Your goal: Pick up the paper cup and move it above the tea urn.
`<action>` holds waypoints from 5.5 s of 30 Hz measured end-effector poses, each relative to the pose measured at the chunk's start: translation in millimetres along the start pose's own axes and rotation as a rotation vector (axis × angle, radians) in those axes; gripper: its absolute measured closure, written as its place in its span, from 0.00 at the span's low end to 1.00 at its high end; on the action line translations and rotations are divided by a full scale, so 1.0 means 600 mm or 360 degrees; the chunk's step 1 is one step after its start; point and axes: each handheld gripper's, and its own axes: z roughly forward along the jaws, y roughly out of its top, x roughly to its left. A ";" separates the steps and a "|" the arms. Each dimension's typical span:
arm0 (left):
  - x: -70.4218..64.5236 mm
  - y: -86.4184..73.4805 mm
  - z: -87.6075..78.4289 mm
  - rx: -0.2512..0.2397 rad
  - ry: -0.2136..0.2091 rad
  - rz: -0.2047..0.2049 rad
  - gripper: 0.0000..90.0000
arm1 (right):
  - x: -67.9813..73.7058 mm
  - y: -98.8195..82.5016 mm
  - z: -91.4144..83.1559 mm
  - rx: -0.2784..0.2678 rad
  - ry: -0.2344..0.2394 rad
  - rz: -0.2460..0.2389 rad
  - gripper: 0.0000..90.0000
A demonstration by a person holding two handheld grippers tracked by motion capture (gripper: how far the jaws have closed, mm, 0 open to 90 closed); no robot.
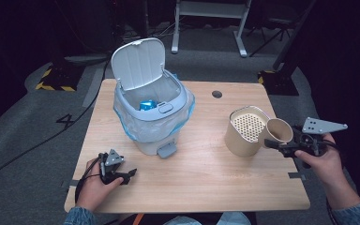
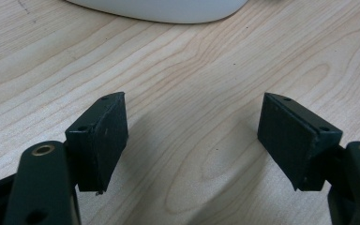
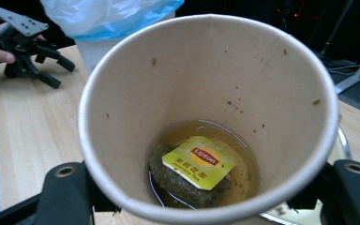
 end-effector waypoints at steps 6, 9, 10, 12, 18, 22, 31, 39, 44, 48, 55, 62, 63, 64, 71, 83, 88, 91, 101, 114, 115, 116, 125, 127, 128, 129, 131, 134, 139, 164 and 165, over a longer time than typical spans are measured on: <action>0.000 0.000 0.000 0.0000 -0.0001 0.0000 0.28 | -0.028 0.017 0.009 0.0011 -0.0043 -0.0003 0.35; 0.000 0.000 0.000 -0.0001 -0.0001 0.0001 0.28 | -0.045 0.026 0.017 0.0020 -0.0071 -0.0012 0.35; 0.000 0.000 0.000 -0.0001 -0.0001 0.0001 0.28 | -0.045 0.026 0.017 0.0020 -0.0071 -0.0012 0.35; 0.001 0.000 0.000 -0.0002 -0.0003 -0.0002 0.28 | -0.057 0.032 0.020 0.0019 -0.0102 -0.0019 0.35; 0.001 0.000 0.000 -0.0002 -0.0004 -0.0002 0.28 | -0.093 0.049 0.028 0.0042 -0.0175 -0.0051 0.35; 0.001 0.000 0.000 -0.0003 -0.0003 -0.0002 0.28 | -0.107 0.051 0.033 0.0041 -0.0196 -0.0061 0.35; 0.001 0.000 0.000 -0.0002 -0.0003 -0.0001 0.28 | -0.135 0.052 0.048 0.0079 -0.0274 -0.0150 0.35; 0.001 0.000 0.000 -0.0002 -0.0003 -0.0001 0.28 | -0.137 0.051 0.064 0.0181 -0.0408 -0.0522 0.36; 0.001 0.000 0.000 -0.0002 -0.0003 -0.0001 0.28 | -0.120 0.051 0.074 0.0308 -0.0534 -0.0983 0.37; 0.001 0.000 0.000 -0.0003 -0.0003 0.0000 0.28 | -0.111 0.050 0.080 0.0393 -0.0593 -0.1166 0.37; 0.001 0.000 0.000 -0.0001 -0.0002 0.0000 0.28 | -0.093 0.043 0.096 0.0647 -0.0733 -0.1639 0.38; 0.001 0.000 0.000 -0.0002 -0.0002 0.0000 0.28 | -0.052 0.030 0.122 0.0997 -0.0941 -0.2388 0.38; 0.001 0.000 0.000 -0.0002 -0.0002 0.0000 0.28 | -0.047 0.028 0.124 0.1020 -0.0959 -0.2470 0.38; 0.001 0.000 0.000 -0.0002 -0.0003 -0.0001 0.28 | -0.047 0.028 0.124 0.1020 -0.0959 -0.2470 0.38; 0.001 0.000 0.000 -0.0003 -0.0002 0.0000 0.28 | -0.015 0.017 0.139 0.1207 -0.1146 -0.3090 0.38; 0.001 0.000 0.000 -0.0001 -0.0001 0.0000 0.28 | -0.002 0.009 0.141 0.1317 -0.1226 -0.3532 0.38; 0.001 0.000 0.000 -0.0002 -0.0001 0.0000 0.28 | 0.002 0.010 0.142 0.1374 -0.1217 -0.3645 0.38; 0.000 0.000 0.000 -0.0001 0.0000 0.0001 0.28 | 0.005 0.009 0.143 0.1374 -0.1220 -0.3705 0.38; 0.000 0.000 0.000 -0.0001 0.0000 0.0001 0.28 | 0.017 0.005 0.145 0.1420 -0.1308 -0.3810 0.38; 0.000 0.000 0.000 -0.0001 -0.0001 0.0001 0.28 | 0.015 -0.001 0.145 0.1447 -0.1278 -0.3787 0.39; 0.000 0.000 0.000 -0.0001 -0.0001 0.0001 0.28 | 0.015 -0.001 0.145 0.1447 -0.1278 -0.3787 0.39; 0.000 0.000 0.000 0.0000 0.0000 0.0001 0.28 | 0.013 -0.001 0.146 0.1440 -0.1257 -0.3790 0.39; 0.001 0.000 0.000 -0.0001 -0.0001 0.0001 0.28 | 0.007 0.005 0.145 0.1413 -0.1241 -0.3731 0.38; 0.001 0.000 0.000 -0.0001 -0.0001 0.0000 0.28 | 0.007 0.009 0.142 0.1406 -0.1249 -0.3693 0.38; 0.001 0.000 0.000 -0.0001 -0.0001 0.0000 0.28 | 0.007 0.009 0.142 0.1406 -0.1249 -0.3693 0.38; 0.001 0.000 0.000 -0.0001 -0.0001 0.0000 0.28 | 0.006 0.012 0.139 0.1346 -0.1266 -0.3665 0.38; 0.000 0.000 0.000 -0.0001 0.0000 0.0001 0.28 | 0.004 0.025 0.131 0.1254 -0.1285 -0.3527 0.37; 0.000 0.000 0.000 -0.0002 0.0002 0.0001 0.28 | 0.003 0.031 0.126 0.1210 -0.1295 -0.3453 0.37; 0.000 0.000 0.000 -0.0001 0.0000 0.0001 0.28 | 0.003 0.042 0.118 0.1103 -0.1251 -0.3341 0.37; 0.001 0.001 0.001 -0.0004 -0.0001 0.0006 0.28 | -0.080 0.093 0.079 0.0273 -0.0409 -0.0744 0.36; 0.002 0.001 0.001 -0.0004 -0.0001 0.0006 0.28 | -0.085 0.091 0.078 0.0247 -0.0372 -0.0643 0.36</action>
